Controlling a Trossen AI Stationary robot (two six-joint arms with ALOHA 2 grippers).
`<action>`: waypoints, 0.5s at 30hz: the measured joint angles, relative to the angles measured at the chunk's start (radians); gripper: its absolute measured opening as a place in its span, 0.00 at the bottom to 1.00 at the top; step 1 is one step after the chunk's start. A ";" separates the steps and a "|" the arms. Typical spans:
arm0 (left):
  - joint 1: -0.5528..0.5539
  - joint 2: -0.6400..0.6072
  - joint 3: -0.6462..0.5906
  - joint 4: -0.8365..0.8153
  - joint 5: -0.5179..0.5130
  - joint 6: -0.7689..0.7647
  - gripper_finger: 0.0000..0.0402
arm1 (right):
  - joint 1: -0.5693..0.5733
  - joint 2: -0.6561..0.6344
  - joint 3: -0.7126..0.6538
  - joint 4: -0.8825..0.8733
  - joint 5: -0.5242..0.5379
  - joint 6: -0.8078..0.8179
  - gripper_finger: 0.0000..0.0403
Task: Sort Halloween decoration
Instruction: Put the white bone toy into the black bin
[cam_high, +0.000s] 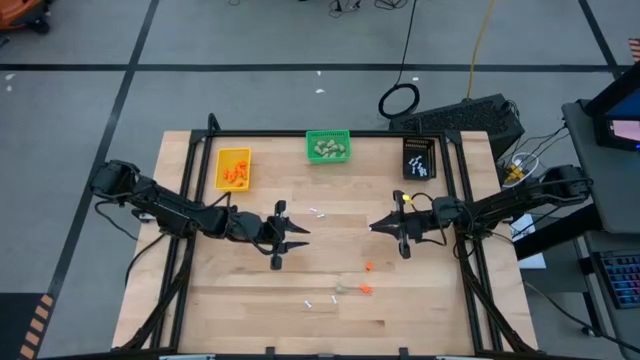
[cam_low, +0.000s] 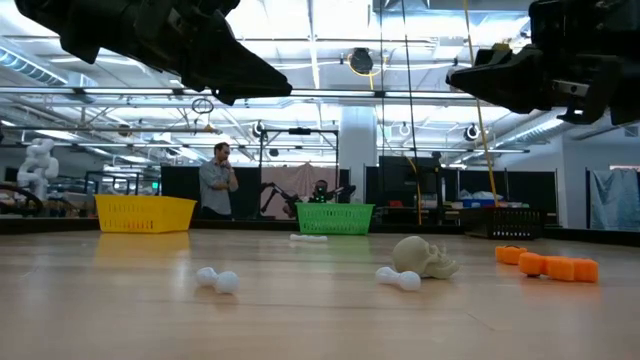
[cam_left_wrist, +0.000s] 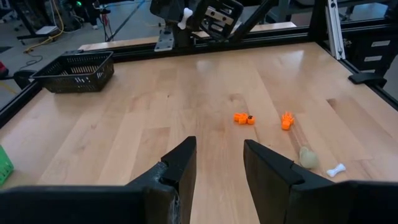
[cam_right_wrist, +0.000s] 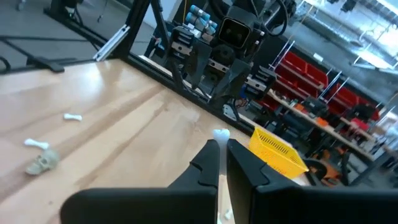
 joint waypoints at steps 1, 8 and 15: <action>0.000 0.000 0.000 0.000 0.000 0.000 0.33 | 0.000 0.000 0.000 0.000 0.000 0.015 0.00; 0.000 0.000 0.000 -0.002 0.000 0.000 0.33 | -0.001 0.000 0.000 -0.002 0.000 0.125 0.00; 0.000 0.000 0.000 -0.003 0.000 0.000 0.33 | -0.001 0.000 0.000 -0.020 0.000 0.286 0.00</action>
